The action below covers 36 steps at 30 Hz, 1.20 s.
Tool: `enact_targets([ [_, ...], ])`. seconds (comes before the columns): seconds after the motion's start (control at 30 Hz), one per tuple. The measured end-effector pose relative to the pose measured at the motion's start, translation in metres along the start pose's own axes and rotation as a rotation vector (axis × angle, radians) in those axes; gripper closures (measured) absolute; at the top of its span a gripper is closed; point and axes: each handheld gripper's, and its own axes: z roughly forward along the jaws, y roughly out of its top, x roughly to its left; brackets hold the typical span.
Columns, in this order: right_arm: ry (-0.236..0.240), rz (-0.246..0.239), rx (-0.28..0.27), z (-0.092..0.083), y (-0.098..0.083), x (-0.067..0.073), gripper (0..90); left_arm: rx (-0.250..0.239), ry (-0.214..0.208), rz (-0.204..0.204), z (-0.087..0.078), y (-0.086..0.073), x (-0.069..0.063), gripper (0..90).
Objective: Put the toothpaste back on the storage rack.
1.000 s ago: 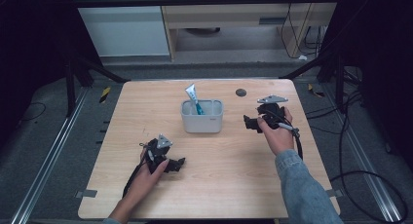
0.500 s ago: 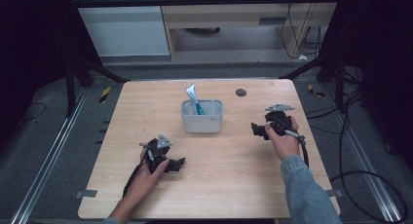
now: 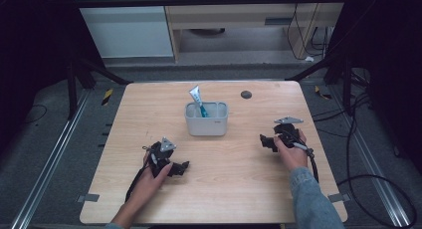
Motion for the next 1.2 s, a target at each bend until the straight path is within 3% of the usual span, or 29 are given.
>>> enact_targets([
  [0.23, -0.003, 0.043, 0.010, 0.005, -0.017, -0.007, 10.1, 0.000, 0.000, 0.000, 0.000, 0.000, 0.000, 0.0],
  [0.67, -0.064, 0.105, 0.007, 0.013, -0.030, -0.020, 9.4, 0.000, 0.001, 0.000, 0.000, 0.000, 0.000, 0.0],
  [0.8, -0.075, 0.065, 0.026, 0.015, -0.029, -0.016, 6.8, 0.000, 0.001, 0.000, 0.000, 0.000, 0.000, 0.0],
  [0.97, -0.079, 0.067, 0.031, 0.016, -0.029, -0.015, 4.9, 0.000, 0.001, 0.000, 0.000, 0.000, 0.000, 0.0],
  [1.13, -0.138, 0.125, 0.037, 0.017, -0.028, -0.004, 2.8, -0.001, 0.001, -0.001, 0.000, 0.000, 0.000, 0.0],
  [1.2, -0.139, 0.130, 0.043, 0.019, -0.026, -0.001, 1.6, -0.001, 0.002, -0.001, 0.000, 0.000, 0.000, 0.0],
])
